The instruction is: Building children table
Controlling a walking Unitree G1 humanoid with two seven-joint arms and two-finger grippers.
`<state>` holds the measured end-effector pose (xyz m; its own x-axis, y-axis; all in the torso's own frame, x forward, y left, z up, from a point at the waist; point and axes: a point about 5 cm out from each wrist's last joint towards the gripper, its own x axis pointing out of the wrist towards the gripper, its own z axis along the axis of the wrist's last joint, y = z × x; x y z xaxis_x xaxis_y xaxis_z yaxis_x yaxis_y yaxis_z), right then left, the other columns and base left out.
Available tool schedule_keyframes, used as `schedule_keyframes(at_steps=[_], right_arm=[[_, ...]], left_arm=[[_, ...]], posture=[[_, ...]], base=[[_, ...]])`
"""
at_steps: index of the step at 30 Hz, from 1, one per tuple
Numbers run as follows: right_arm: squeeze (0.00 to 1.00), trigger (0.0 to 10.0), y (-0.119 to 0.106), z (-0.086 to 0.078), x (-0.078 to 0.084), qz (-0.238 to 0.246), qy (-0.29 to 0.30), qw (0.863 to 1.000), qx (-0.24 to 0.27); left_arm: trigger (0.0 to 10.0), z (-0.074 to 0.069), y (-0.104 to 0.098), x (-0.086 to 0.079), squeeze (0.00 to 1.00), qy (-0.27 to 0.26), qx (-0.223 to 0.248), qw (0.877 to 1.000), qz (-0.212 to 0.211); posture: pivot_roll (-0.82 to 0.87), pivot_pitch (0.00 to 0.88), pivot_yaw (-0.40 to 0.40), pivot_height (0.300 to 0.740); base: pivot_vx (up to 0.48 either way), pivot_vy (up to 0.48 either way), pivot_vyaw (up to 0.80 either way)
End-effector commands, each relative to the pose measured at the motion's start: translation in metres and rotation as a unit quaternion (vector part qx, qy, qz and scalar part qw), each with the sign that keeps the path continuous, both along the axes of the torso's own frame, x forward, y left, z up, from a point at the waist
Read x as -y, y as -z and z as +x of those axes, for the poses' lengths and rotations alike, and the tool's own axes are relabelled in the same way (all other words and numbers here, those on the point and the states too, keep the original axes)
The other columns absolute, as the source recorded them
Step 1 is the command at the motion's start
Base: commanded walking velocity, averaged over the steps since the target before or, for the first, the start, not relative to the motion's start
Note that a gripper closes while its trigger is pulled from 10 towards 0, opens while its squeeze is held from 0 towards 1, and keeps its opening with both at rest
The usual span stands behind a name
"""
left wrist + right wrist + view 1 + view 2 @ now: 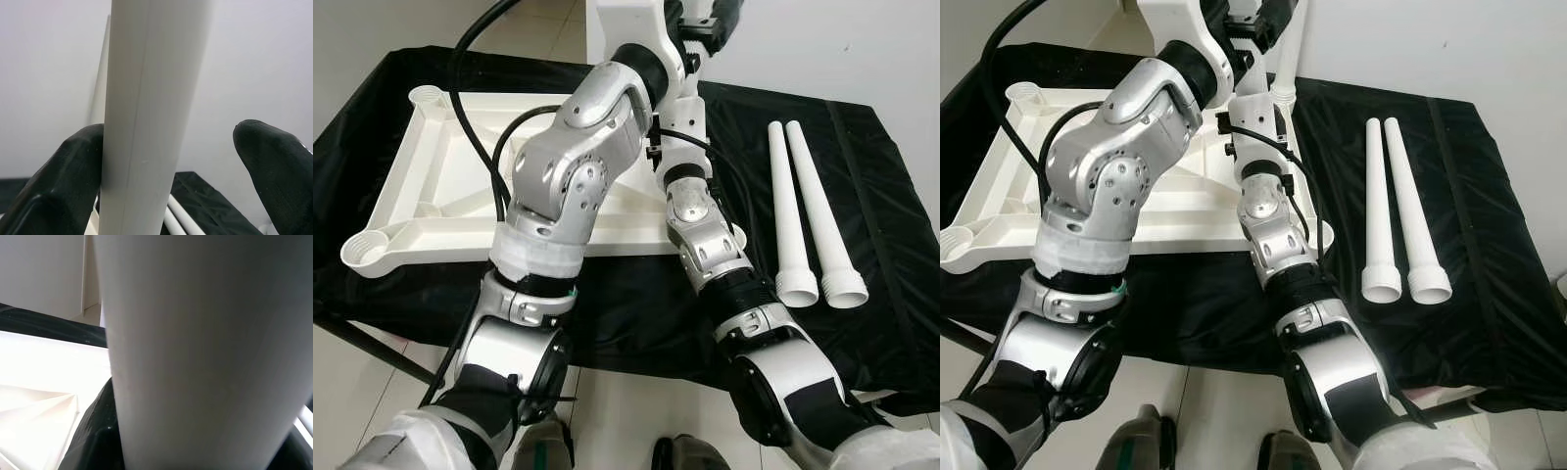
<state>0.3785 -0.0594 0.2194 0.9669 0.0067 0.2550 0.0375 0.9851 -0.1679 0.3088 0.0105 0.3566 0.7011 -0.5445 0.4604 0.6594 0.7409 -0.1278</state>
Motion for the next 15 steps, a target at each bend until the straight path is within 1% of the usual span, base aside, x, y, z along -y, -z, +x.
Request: schedule_keyframes(at_steps=[1,2,6,7,8,9,10,12,14,15], right_arm=[[0.00,10.0,-0.002,0.001,-0.002,0.005,-0.004,1.000,-0.007],[0.00,10.0,-0.003,0.001,-0.003,0.009,-0.005,1.000,-0.007],[0.00,10.0,-0.003,0.002,-0.003,0.012,-0.007,1.000,-0.007],[0.00,10.0,-0.005,0.002,-0.003,0.015,-0.008,1.000,-0.007],[0.00,10.0,-0.005,0.002,-0.003,0.015,-0.008,1.000,-0.007],[0.00,10.0,-0.007,0.003,-0.003,0.025,-0.008,1.000,-0.009],[0.00,10.0,-0.007,0.003,-0.003,0.025,-0.008,1.000,-0.009],[0.00,10.0,-0.011,0.005,0.001,0.038,-0.003,0.999,-0.007],[0.00,10.0,-0.011,0.005,0.001,0.038,-0.003,0.999,-0.007],[0.00,10.0,-0.013,0.005,0.003,0.042,-0.002,0.999,-0.005]], left_arm=[[10.0,-0.014,-0.006,0.008,1.00,0.065,0.058,0.996,0.024],[10.0,-0.015,-0.006,0.007,0.00,0.061,0.063,0.996,0.028],[10.0,-0.015,-0.006,0.007,0.00,0.059,0.067,0.996,0.031],[10.0,-0.014,-0.008,0.003,0.00,0.058,0.068,0.996,0.017],[10.0,-0.014,-0.008,0.003,0.00,0.058,0.068,0.996,0.017],[10.0,-0.013,-0.013,-0.006,0.00,0.059,0.071,0.996,-0.007],[10.0,-0.013,-0.013,-0.006,0.00,0.059,0.071,0.996,-0.007],[10.0,-0.012,-0.022,-0.023,0.00,0.054,0.080,0.994,-0.057],[10.0,-0.012,-0.022,-0.023,0.00,0.054,0.080,0.994,-0.057],[10.0,-0.012,-0.025,-0.030,0.00,0.051,0.083,0.993,-0.071]], posture=[[0.10,0.070,-0.028,0.740],[0.10,0.073,-0.029,0.740],[0.10,0.073,-0.029,0.740],[0.10,0.077,-0.031,0.740],[0.10,0.077,-0.031,0.740],[0.11,0.084,-0.034,0.740],[0.11,0.084,-0.034,0.740],[0.11,0.089,-0.037,0.740],[0.11,0.089,-0.037,0.740],[0.11,0.090,-0.037,0.740]], base=[[0.000,0.000,0.00],[0.000,0.000,0.00],[0.000,0.000,0.00],[0.000,0.000,0.00],[0.000,0.000,0.00],[0.000,0.000,0.00],[0.000,0.000,0.00],[0.000,0.000,0.00],[0.000,0.000,0.00],[0.000,0.000,0.00]])
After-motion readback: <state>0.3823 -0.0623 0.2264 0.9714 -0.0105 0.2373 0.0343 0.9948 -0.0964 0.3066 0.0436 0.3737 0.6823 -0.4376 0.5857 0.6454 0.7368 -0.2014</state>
